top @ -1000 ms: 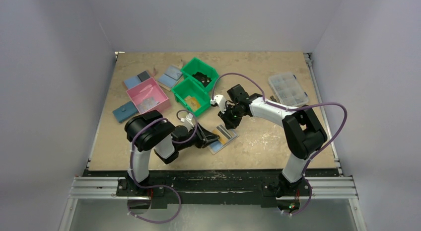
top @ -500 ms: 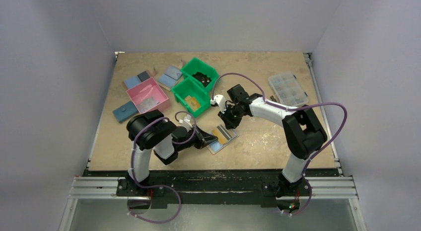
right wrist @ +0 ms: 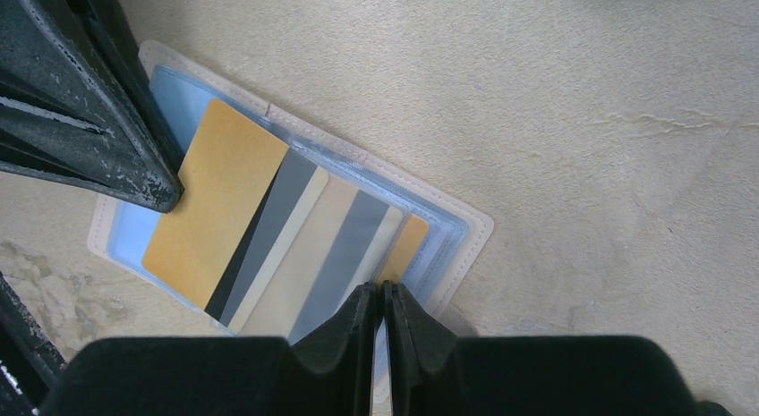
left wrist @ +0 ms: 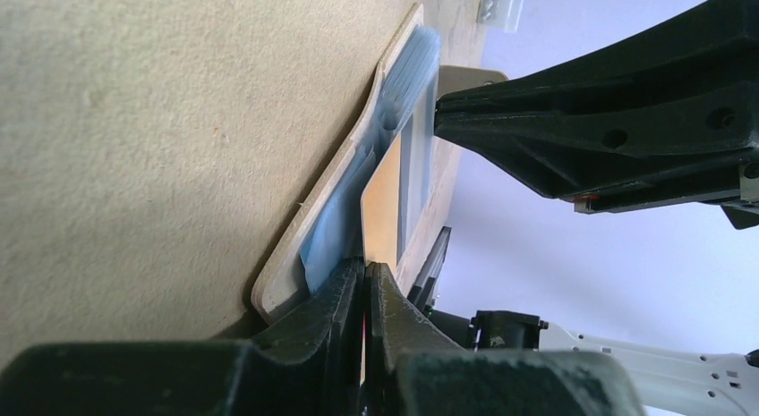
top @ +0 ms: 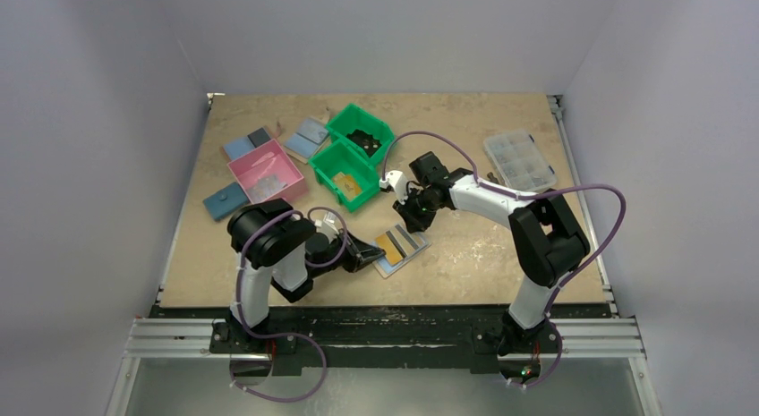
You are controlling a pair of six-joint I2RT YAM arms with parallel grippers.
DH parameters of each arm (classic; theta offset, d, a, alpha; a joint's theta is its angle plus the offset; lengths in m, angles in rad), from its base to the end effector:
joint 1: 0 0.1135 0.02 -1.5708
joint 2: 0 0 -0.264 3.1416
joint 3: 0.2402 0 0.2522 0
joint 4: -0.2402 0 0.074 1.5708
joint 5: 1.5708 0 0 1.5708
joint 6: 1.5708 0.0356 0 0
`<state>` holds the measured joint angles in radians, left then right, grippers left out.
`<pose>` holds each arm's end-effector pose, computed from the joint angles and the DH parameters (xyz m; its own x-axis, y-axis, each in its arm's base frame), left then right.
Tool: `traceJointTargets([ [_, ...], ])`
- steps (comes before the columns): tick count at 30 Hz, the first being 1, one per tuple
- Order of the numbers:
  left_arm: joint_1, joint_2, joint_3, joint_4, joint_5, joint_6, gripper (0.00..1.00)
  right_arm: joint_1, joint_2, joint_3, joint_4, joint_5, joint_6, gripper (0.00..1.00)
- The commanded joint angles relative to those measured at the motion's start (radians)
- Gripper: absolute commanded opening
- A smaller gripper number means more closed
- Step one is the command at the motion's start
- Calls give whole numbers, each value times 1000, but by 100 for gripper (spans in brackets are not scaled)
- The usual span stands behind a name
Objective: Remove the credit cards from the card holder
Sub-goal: Remove the credit card from the card holder.
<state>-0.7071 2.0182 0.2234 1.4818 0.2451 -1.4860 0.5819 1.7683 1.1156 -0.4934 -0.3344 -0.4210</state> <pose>0.1780 -0.1635 0.0659 -0.8227 -0.5685 -0.0061 -0.1650 0.2491 -0.9543 0.2836 0.2006 0.1732 -0.4364 -0.7492 -0.4983 -0.8880 0.4478 0.1045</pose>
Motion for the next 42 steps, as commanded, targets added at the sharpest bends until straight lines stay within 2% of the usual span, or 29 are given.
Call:
traceJointTargets([
  [1, 9, 32, -6, 92, -8, -7, 12, 6, 95, -59, -79, 58, -13, 18],
  [7, 10, 23, -6, 86, -7, -8, 27, 6, 98, -57, -80, 57, -15, 18],
  [19, 6, 16, 33, 24, -36, -40, 28, 6, 95, -57, -82, 52, -15, 18],
  [22, 4, 16, 34, 28, -48, -45, 26, 6, 94, -57, -82, 52, -16, 18],
  [25, 2, 23, 40, 41, -53, -47, 19, 6, 94, -56, -83, 52, -16, 18],
  [29, 1, 41, 48, 65, -49, -46, 2, 6, 94, -56, -83, 52, -16, 18],
  [30, 1, 46, 48, 77, -46, -46, 0, 6, 94, -56, -83, 52, -16, 18],
  [42, 3, 55, -64, 246, -24, -25, 0, 6, 92, -57, -82, 58, -14, 18],
])
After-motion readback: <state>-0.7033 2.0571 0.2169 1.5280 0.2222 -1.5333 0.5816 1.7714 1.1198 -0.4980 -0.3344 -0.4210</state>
